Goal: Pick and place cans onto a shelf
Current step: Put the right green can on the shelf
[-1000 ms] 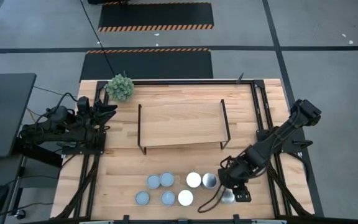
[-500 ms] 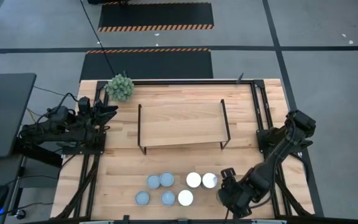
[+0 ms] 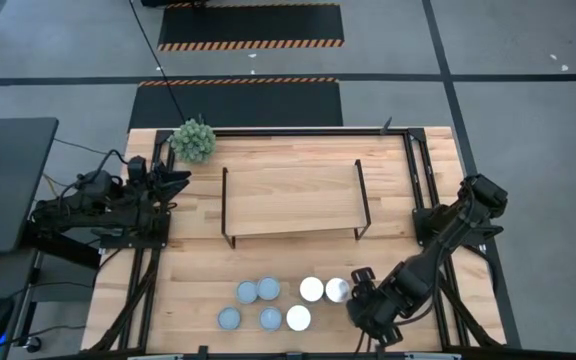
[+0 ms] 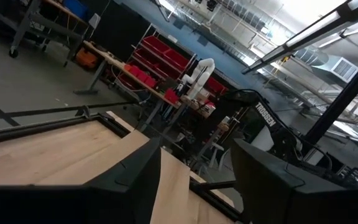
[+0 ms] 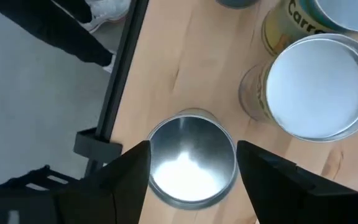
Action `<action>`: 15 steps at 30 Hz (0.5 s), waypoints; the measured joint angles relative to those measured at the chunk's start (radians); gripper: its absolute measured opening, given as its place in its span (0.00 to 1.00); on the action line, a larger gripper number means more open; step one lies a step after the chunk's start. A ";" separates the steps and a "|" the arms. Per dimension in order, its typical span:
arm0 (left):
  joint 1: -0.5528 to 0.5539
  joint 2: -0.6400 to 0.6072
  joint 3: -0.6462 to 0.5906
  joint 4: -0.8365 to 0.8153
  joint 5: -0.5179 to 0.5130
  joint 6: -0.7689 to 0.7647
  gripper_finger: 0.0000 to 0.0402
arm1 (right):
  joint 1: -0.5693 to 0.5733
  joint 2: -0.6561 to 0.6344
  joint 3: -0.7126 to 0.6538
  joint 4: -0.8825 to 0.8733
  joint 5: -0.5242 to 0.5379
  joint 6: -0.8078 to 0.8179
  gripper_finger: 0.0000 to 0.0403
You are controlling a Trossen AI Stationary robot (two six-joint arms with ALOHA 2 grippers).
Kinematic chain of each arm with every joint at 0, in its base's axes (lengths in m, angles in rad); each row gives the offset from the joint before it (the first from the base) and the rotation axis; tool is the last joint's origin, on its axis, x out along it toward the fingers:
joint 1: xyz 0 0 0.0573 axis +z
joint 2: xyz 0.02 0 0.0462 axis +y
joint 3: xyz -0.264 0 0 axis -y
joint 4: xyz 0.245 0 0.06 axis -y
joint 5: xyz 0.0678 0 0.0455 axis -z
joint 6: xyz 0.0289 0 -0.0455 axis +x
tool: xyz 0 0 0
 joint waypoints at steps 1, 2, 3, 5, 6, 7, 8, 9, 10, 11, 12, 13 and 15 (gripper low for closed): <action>0.000 0.000 0.000 -0.002 0.000 0.000 0.50 | -0.005 0.000 0.000 0.000 -0.006 0.004 0.63; 0.000 0.000 0.000 -0.005 0.000 0.000 0.50 | -0.009 0.000 0.000 0.000 -0.006 0.008 0.65; 0.000 0.000 0.000 -0.008 0.000 0.000 0.50 | -0.013 0.000 0.000 0.000 -0.006 0.013 0.67; 0.000 0.000 0.000 -0.011 0.000 0.001 0.50 | -0.022 0.000 0.000 0.000 -0.006 0.013 0.72; 0.000 0.000 0.000 -0.012 0.000 0.001 0.50 | -0.025 0.000 0.000 0.000 -0.006 0.012 0.74; 0.000 0.000 0.000 -0.014 0.000 0.001 0.50 | -0.027 0.000 0.000 0.000 -0.005 0.005 0.77; 0.000 0.000 0.000 -0.014 0.000 0.001 0.50 | -0.028 0.000 0.000 0.000 -0.004 -0.003 0.80; 0.000 0.000 0.000 -0.014 0.000 0.001 0.50 | -0.029 0.000 0.000 0.000 0.000 -0.008 0.83; 0.000 0.000 0.000 -0.014 0.000 0.001 0.50 | -0.028 0.000 0.000 0.000 0.004 -0.014 0.86; 0.000 0.000 0.000 -0.014 0.000 0.001 0.50 | -0.025 0.000 0.000 0.000 0.009 -0.025 0.88; 0.000 0.000 0.000 -0.014 0.000 0.002 0.50 | -0.021 0.000 0.000 0.000 0.017 -0.029 0.90; 0.000 0.000 0.000 -0.014 0.000 0.002 0.50 | -0.015 0.000 0.000 0.000 0.029 -0.030 0.92; 0.000 0.000 0.000 -0.014 0.000 0.002 0.50 | 0.002 0.000 0.000 0.000 0.056 -0.031 0.95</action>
